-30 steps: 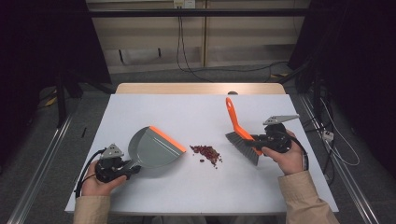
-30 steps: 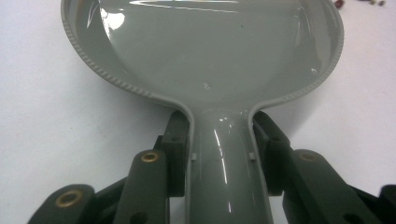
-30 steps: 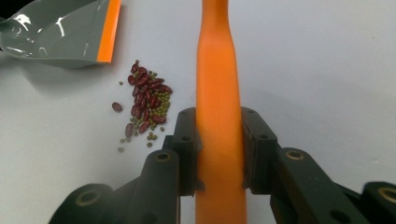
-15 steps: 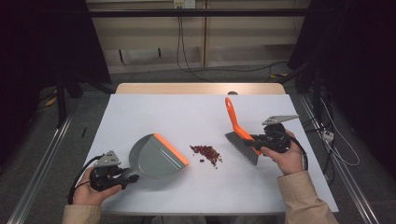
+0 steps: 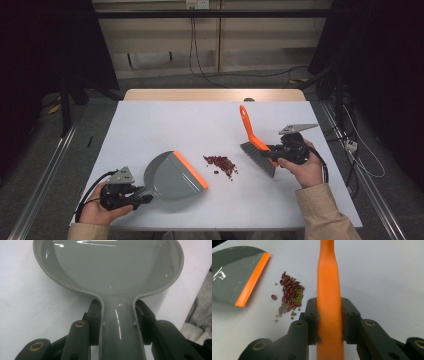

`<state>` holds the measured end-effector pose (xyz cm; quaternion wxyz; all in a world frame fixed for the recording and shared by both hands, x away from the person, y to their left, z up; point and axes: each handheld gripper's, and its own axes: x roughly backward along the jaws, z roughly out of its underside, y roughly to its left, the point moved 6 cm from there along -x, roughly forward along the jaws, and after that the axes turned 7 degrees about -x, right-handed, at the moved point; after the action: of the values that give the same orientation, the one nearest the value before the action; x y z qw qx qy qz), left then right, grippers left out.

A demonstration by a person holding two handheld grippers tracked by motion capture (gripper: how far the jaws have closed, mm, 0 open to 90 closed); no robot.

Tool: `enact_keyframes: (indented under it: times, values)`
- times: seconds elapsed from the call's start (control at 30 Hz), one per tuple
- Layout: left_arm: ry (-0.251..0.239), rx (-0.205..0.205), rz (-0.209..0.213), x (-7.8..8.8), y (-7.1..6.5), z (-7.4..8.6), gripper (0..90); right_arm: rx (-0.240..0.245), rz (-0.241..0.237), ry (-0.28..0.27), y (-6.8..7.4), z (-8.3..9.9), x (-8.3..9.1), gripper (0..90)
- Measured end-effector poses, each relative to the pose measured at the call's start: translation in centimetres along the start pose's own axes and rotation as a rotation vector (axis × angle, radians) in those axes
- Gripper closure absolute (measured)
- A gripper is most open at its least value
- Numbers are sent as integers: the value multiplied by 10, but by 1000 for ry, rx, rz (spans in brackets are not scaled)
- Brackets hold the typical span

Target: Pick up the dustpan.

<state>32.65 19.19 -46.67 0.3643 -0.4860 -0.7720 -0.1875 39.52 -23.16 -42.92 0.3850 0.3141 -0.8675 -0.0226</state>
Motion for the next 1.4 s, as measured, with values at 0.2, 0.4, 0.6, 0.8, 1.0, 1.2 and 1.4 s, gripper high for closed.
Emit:
enact_keyframes:
  times: [0.2, 0.4, 0.6, 0.8, 1.0, 1.2, 1.4]
  values:
    - [1, -7, 19, -14, 0, -9, 633, 3, 6, 13, 4, 1, -5, 713]
    - [1, -15, 27, -21, 0, -15, 633, 7, 32, 30, 6, 3, -11, 713]
    - [8, -24, 34, -23, 0, -17, 632, 22, 71, 53, 12, 2, -22, 713]
    - [8, -23, 38, -25, 1, -19, 632, 37, 109, 68, 15, -2, -31, 713]
    - [9, -25, 42, -27, 1, -22, 632, 48, 144, 86, 16, -8, -39, 713]
    - [9, -27, 44, -28, 1, -23, 632, 62, 163, 96, 22, -12, -46, 713]
    - [13, -30, 53, -29, -1, -23, 631, 78, 166, 103, 29, -13, -50, 712]
